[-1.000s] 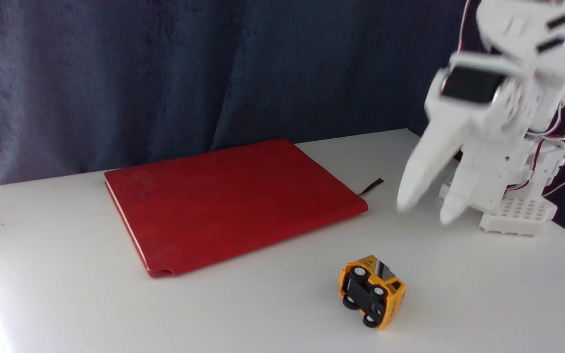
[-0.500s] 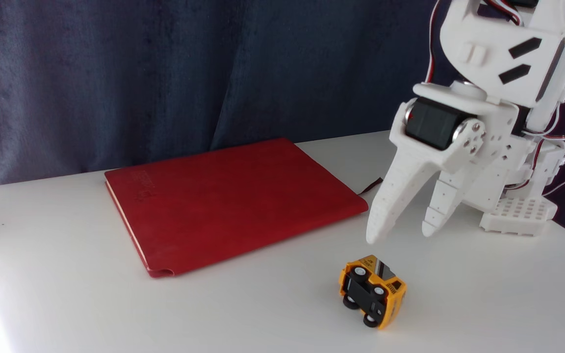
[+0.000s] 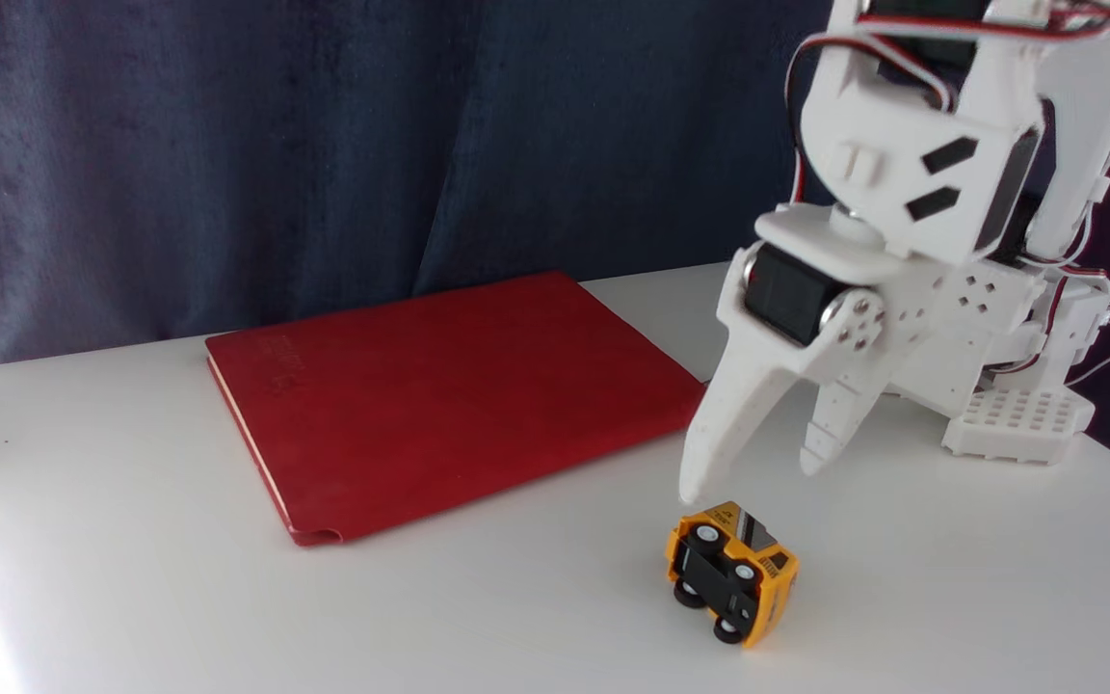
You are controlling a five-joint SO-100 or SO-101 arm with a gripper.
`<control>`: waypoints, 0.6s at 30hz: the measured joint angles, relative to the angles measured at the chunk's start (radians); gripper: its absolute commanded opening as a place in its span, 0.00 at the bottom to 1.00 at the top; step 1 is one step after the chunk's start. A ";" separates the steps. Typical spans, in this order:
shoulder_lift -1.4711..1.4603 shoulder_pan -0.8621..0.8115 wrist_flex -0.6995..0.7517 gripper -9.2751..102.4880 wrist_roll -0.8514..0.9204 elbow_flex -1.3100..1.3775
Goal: Grasp a toy truck onto the red notebook.
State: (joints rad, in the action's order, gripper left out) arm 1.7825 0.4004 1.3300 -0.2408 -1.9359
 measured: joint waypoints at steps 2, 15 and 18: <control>-0.003 -0.003 0.005 0.34 0.000 -0.014; -0.044 0.095 -0.060 0.34 0.003 -0.041; -0.101 0.121 -0.051 0.34 0.035 -0.014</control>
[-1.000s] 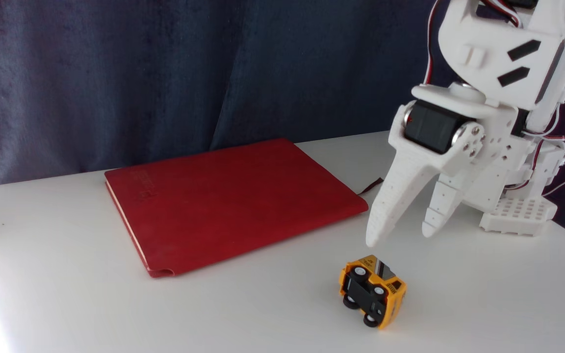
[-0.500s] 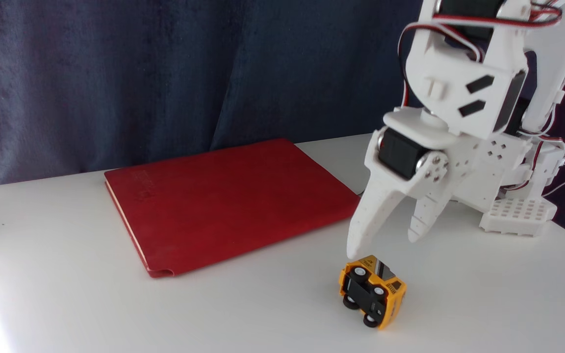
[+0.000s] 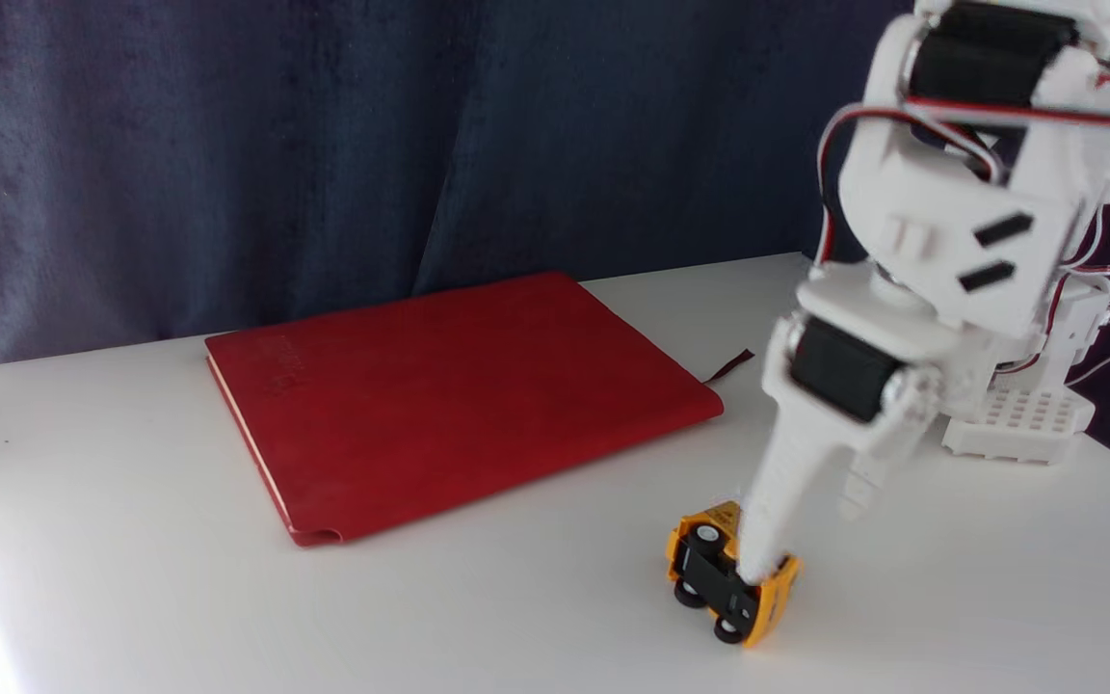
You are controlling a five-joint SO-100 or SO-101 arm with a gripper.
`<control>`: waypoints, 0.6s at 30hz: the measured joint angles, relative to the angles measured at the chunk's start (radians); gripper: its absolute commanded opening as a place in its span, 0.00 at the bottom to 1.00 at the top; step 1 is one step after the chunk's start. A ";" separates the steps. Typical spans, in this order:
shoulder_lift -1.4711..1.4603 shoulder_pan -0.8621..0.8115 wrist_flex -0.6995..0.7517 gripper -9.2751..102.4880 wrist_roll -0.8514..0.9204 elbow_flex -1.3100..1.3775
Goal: Grasp a toy truck onto the red notebook.
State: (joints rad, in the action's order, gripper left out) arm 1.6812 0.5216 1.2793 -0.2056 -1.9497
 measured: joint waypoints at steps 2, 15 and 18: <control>-0.037 0.000 -0.012 0.34 0.003 0.023; -0.118 -0.084 -0.003 0.35 0.081 0.115; -0.132 -0.106 0.009 0.34 0.103 0.132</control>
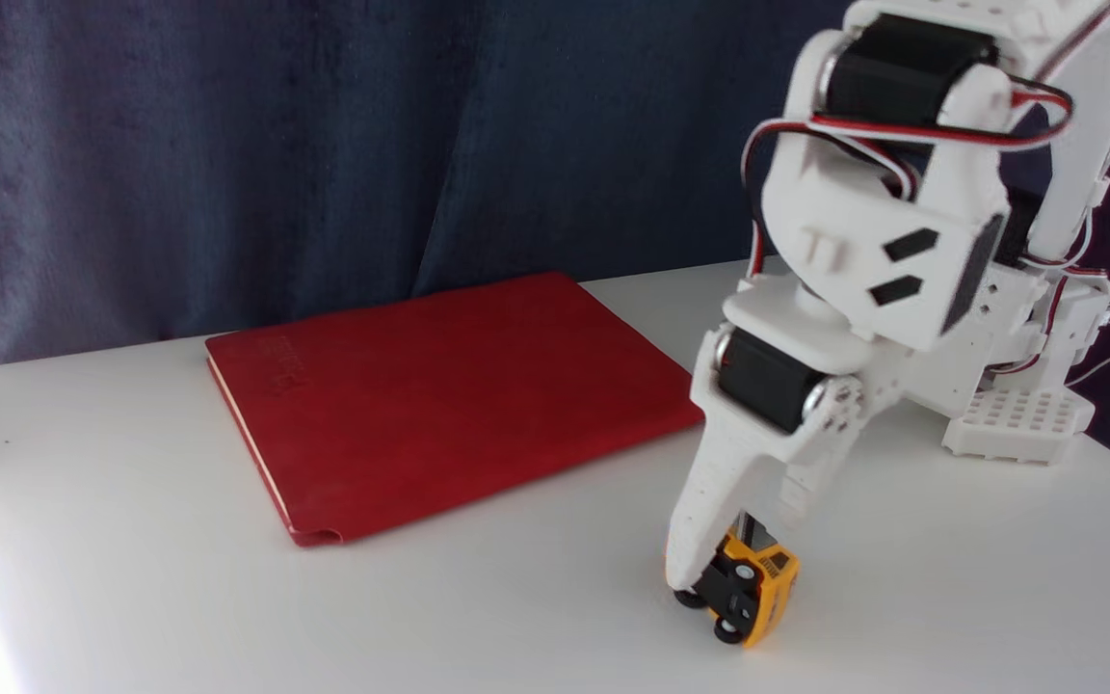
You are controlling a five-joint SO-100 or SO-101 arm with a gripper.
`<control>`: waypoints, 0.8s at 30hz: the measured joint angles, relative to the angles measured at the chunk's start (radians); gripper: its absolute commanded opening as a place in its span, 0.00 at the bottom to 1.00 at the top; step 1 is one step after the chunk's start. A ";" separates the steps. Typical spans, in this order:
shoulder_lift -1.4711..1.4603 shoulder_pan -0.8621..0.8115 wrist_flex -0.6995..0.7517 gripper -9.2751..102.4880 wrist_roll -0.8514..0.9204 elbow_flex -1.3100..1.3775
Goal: Grasp a toy truck onto the red notebook.
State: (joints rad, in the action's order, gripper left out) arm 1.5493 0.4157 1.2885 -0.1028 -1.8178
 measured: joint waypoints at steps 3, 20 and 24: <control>-0.026 -0.021 -0.005 0.34 0.006 0.006; -0.129 -0.018 0.028 0.20 0.031 0.044; -0.129 -0.021 0.037 0.16 0.029 0.052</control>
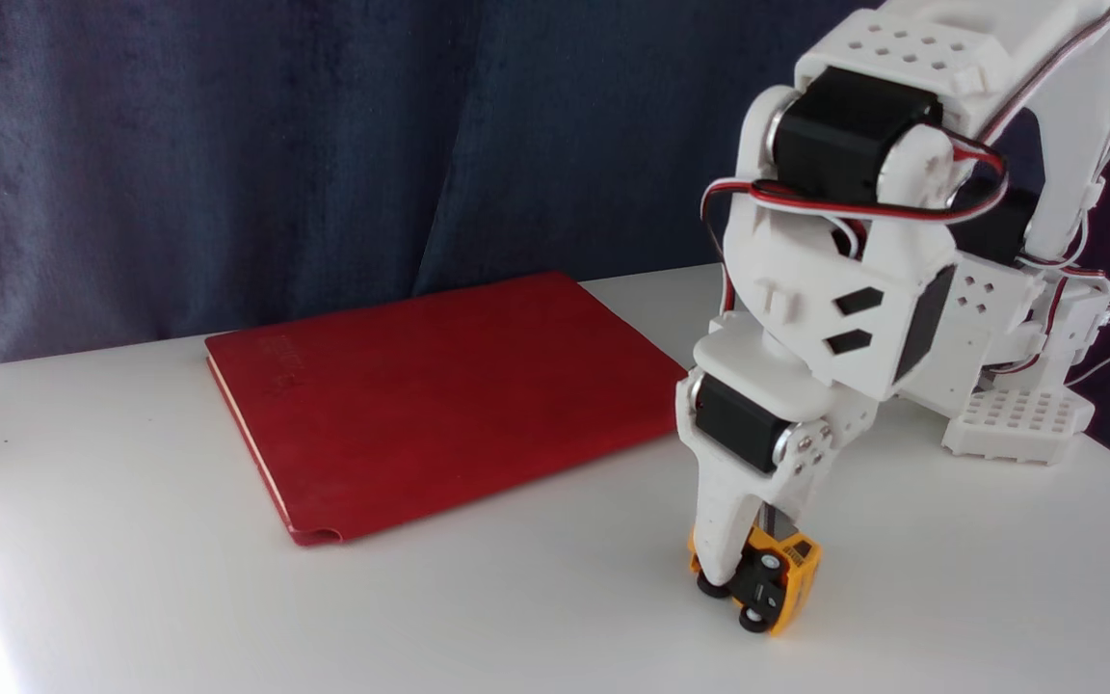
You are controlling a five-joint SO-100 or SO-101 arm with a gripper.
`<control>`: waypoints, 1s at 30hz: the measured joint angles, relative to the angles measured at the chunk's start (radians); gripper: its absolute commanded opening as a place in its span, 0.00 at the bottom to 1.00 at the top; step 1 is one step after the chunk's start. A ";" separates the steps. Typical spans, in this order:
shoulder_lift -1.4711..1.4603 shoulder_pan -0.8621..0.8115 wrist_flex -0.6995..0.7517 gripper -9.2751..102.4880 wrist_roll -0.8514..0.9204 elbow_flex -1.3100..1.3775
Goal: Grasp a toy truck onto the red notebook.
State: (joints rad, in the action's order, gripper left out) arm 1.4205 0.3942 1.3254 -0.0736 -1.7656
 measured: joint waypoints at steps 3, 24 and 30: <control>0.000 0.003 0.002 0.16 0.000 0.000; 0.247 0.026 0.209 0.08 0.063 0.014; 0.295 -0.043 0.437 0.08 0.156 0.272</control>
State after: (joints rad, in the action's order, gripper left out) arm 1.7150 0.3513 1.7625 0.0828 -1.4941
